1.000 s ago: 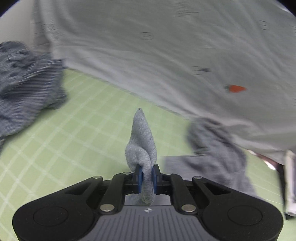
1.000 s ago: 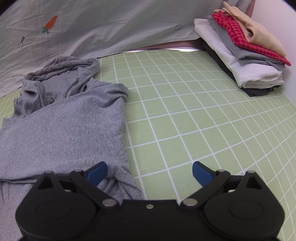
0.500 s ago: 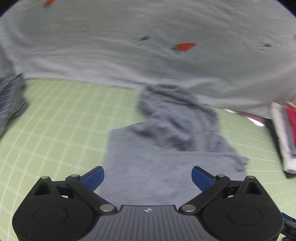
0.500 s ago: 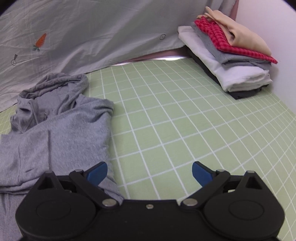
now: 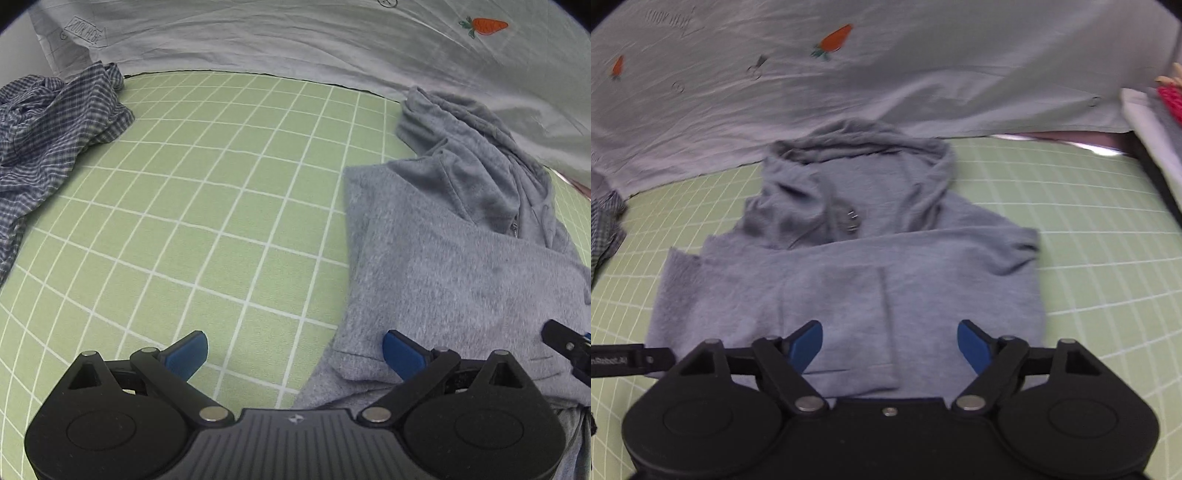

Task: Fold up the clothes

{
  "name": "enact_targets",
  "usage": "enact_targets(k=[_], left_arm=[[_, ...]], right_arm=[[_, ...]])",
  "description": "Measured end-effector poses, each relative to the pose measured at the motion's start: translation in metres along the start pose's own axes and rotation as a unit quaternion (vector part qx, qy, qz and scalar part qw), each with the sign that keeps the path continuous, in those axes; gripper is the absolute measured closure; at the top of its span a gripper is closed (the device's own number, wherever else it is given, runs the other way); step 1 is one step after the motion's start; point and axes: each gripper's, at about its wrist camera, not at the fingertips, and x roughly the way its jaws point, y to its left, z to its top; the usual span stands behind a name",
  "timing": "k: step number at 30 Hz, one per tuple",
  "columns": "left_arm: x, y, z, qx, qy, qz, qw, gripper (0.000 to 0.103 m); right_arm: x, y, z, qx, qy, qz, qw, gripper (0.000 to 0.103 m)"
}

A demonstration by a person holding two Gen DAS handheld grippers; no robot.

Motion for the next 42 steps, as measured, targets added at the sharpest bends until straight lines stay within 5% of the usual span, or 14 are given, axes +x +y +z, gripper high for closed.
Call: enact_targets(k=[10,16,22,24,28,35,42], left_arm=[[0.006,-0.004,0.004,0.003,0.002,-0.001,1.0,0.0],[-0.01,-0.007,0.01,-0.004,-0.032,-0.011,0.9994,0.0],[-0.002,-0.021,0.006,0.022,-0.021,-0.009,0.9995,0.0],[0.005,-0.026,0.001,0.032,-0.01,-0.008,0.9994,0.0],[0.007,-0.026,-0.002,0.04,-0.003,-0.008,0.9992,0.0],[-0.004,-0.019,0.018,0.023,-0.003,-0.017,0.9996,0.0],[0.009,-0.038,0.084,0.03,-0.044,-0.024,0.9983,0.0]], right_arm=[[0.011,0.014,-0.007,-0.035,0.011,0.055,0.998,0.085],[-0.022,0.01,0.0,-0.046,-0.036,0.047,0.997,0.088],[-0.045,-0.03,0.007,-0.026,-0.055,-0.03,0.998,0.088],[-0.032,-0.046,0.001,0.002,-0.019,-0.052,0.998,0.084],[-0.009,-0.063,-0.017,0.029,0.038,-0.089,0.995,0.059],[-0.019,-0.072,-0.001,0.034,0.012,-0.111,0.993,0.017],[0.007,-0.086,0.05,0.019,-0.018,-0.124,0.992,0.001]])
